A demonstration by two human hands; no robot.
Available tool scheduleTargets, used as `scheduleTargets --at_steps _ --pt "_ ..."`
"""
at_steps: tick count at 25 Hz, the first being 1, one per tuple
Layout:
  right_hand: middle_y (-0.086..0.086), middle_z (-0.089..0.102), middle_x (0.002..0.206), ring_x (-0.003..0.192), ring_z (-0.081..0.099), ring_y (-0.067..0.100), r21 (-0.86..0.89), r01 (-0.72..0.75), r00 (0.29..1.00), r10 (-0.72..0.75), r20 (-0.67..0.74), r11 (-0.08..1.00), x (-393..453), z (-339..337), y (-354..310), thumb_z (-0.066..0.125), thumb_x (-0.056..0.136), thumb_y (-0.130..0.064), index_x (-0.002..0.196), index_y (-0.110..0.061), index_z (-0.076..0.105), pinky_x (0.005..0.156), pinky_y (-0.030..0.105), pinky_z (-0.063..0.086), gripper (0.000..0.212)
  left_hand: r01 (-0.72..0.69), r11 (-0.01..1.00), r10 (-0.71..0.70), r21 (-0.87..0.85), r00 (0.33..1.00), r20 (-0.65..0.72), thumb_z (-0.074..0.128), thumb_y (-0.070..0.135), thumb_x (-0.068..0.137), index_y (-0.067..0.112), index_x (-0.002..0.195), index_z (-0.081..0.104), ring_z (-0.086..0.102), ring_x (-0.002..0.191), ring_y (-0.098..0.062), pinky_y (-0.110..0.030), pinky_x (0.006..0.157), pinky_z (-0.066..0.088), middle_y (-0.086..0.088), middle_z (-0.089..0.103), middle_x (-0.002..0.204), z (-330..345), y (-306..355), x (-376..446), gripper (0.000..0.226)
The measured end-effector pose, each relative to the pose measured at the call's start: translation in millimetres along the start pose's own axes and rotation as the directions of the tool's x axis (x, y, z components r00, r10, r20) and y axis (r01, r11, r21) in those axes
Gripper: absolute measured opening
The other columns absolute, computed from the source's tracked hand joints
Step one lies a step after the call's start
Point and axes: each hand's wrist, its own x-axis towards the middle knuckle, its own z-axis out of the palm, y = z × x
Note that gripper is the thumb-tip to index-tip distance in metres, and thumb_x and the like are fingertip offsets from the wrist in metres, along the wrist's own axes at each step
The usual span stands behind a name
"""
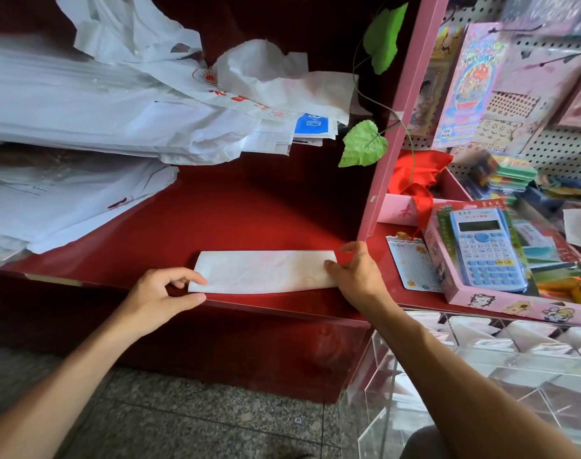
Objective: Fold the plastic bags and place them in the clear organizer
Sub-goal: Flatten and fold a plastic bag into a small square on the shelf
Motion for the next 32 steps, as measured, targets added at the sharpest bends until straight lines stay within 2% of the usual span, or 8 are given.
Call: scheduleTargets --at_steps 3,7,11,14,20,23,27,32 --pt "0.0 0.067 0.098 0.09 0.065 0.02 0.053 -0.013 0.985 0.004 0.174 0.999 -1.9 -6.4 1.1 0.082 0.068 -0.045 0.104 -0.033 0.055 0.086 0.039 0.053 0.047 -0.024 0.997 0.019 0.078 0.998 0.062 0.084 0.01 0.072 0.042 0.091 0.076 0.057 0.094 -0.005 -0.008 0.083 0.036 0.003 0.064 0.091 -6.7 -9.4 2.3 0.038" --pt "-0.013 0.059 0.089 0.087 0.059 0.015 -0.24 0.217 0.924 -0.12 0.363 0.946 -5.9 -12.0 4.6 0.085 0.065 -0.036 0.099 -0.041 0.056 0.09 0.038 0.047 0.045 -0.072 0.991 0.067 0.114 0.997 0.049 0.083 0.008 0.074 0.048 0.086 0.075 0.055 0.075 -0.01 -0.013 0.074 0.037 0.007 0.057 0.076 -8.0 -18.3 2.7 0.042" --pt "-0.01 0.063 0.078 0.067 0.057 0.005 -0.094 0.269 0.925 -0.23 0.301 0.958 -8.8 -13.3 4.0 0.075 0.077 -0.008 0.101 -0.026 0.072 0.069 0.026 0.049 0.03 -0.1 0.995 0.099 0.026 0.995 0.015 0.08 0.005 0.079 0.032 0.079 0.079 0.057 0.076 -0.008 -0.014 0.075 0.041 0.012 0.066 0.088 -10.1 -11.5 2.3 0.026" --pt "-0.001 0.068 0.088 0.08 0.059 0.01 0.059 0.288 0.944 -0.294 0.148 0.956 -4.7 -16.2 2.3 0.074 0.086 -0.018 0.091 -0.017 0.078 0.073 0.019 0.043 0.006 -0.084 0.989 0.075 -0.125 0.994 -0.074 0.075 0.005 0.083 0.022 0.084 0.078 0.061 0.091 0.0 -0.015 0.085 0.043 0.013 0.065 0.102 -10.9 -1.5 2.8 0.018" --pt "0.004 0.069 0.092 0.078 0.063 0.01 0.422 0.049 0.99 -0.101 0.103 0.905 -11.3 -14.4 -13.4 0.05 0.102 -0.029 0.105 -0.008 0.068 0.063 0.023 0.053 0.028 0.033 0.881 -0.103 -0.471 0.987 -0.124 0.065 0.018 0.094 0.006 0.088 0.073 0.056 0.079 -0.021 -0.03 0.066 0.044 -0.014 0.072 0.093 -2.0 15.8 7.3 0.017" --pt "-0.001 0.067 0.093 0.074 0.064 0.005 0.421 -0.024 0.989 -0.039 0.14 0.907 -13.1 -11.2 -18.3 0.061 0.097 -0.021 0.108 -0.01 0.059 0.059 0.017 0.051 0.016 0.097 0.865 -0.194 -0.492 0.97 -0.149 0.066 0.022 0.094 -0.005 0.088 0.068 0.048 0.069 -0.025 -0.021 0.045 0.036 -0.022 0.065 0.085 4.4 16.7 11.0 0.027" --pt "-0.003 0.063 0.091 0.072 0.063 0.008 0.321 -0.084 0.984 0.028 0.174 0.943 -10.9 -8.1 -16.0 0.067 0.091 -0.01 0.126 -0.016 0.046 0.051 0.021 0.053 0.041 0.156 0.871 -0.246 -0.466 0.96 -0.138 0.064 0.02 0.095 -0.016 0.086 0.061 0.042 0.05 -0.018 -0.019 0.04 0.03 -0.014 0.052 0.068 9.6 16.3 7.8 0.037" --pt "0.001 0.061 0.117 0.104 0.06 0.021 0.068 0.023 1.0 -0.022 -0.013 0.997 -4.7 -4.4 -9.2 0.064 0.093 -0.029 0.139 -0.018 0.044 0.092 0.037 0.049 0.051 0.275 0.751 -0.466 -0.6 0.865 -0.187 0.066 0.017 0.094 0.007 0.078 0.065 0.055 0.054 -0.011 -0.014 0.037 0.042 -0.007 0.06 0.074 14.0 21.9 9.4 0.019"
